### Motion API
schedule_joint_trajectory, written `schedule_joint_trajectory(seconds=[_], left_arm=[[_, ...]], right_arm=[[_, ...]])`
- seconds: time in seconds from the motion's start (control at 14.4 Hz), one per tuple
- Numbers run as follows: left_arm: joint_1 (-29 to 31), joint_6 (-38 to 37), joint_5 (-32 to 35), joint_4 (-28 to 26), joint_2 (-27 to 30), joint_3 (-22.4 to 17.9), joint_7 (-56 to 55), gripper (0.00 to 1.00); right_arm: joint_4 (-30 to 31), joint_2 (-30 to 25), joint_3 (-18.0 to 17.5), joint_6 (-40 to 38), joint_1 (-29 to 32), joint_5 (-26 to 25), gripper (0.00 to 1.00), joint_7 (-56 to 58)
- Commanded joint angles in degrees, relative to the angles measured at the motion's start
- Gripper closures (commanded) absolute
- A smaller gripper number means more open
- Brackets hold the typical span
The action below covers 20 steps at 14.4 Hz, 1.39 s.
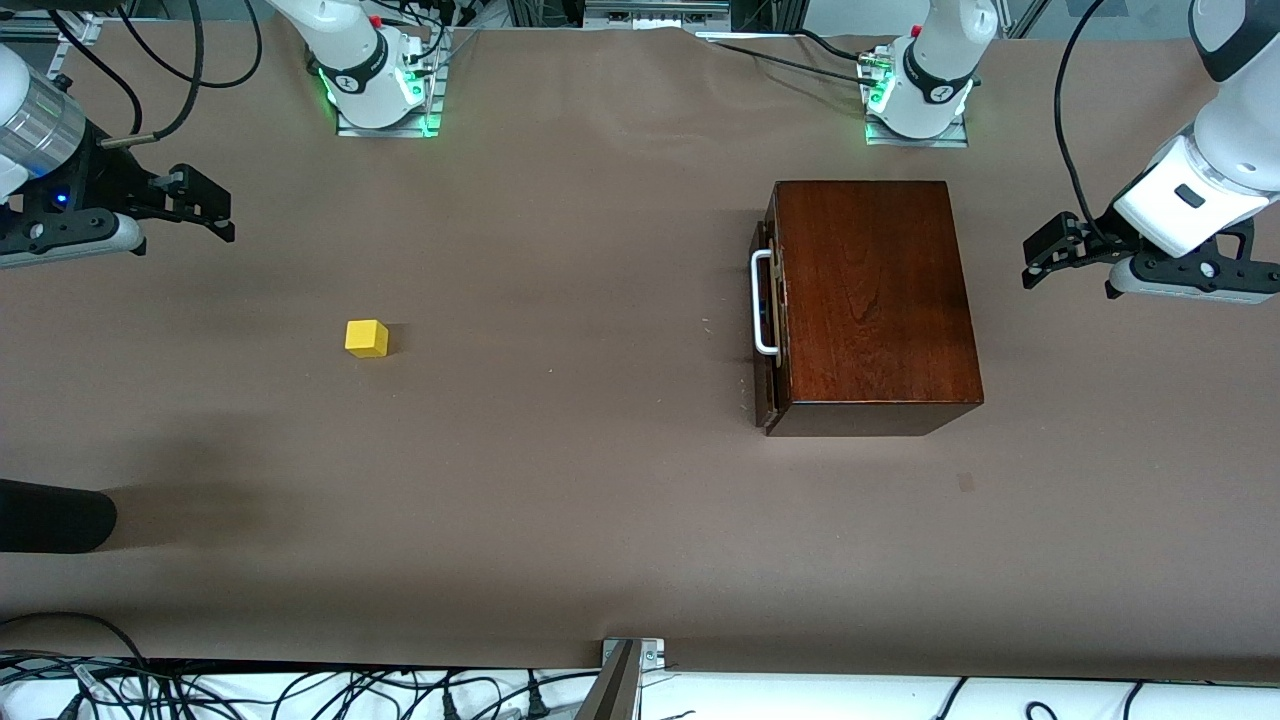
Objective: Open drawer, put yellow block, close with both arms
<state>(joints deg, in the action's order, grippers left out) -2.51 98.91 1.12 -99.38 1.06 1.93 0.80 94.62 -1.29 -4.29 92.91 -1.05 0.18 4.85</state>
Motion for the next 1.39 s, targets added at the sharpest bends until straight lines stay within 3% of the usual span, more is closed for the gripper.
schedule_joint_trajectory(seconds=[0.0,1.32], left_arm=[[0.76,-1.51,1.07,-0.64,0.96,0.8,0.25,0.0],[0.58,-6.35,-0.42,-0.56,-0.35,1.58,-0.1,0.0]], right_arm=[[1.45,-1.7,-0.28,-0.09,0.26,0.17,0.0,0.86],[1.45,-1.79,-0.37,-0.27,0.26,0.17,0.0,0.86]])
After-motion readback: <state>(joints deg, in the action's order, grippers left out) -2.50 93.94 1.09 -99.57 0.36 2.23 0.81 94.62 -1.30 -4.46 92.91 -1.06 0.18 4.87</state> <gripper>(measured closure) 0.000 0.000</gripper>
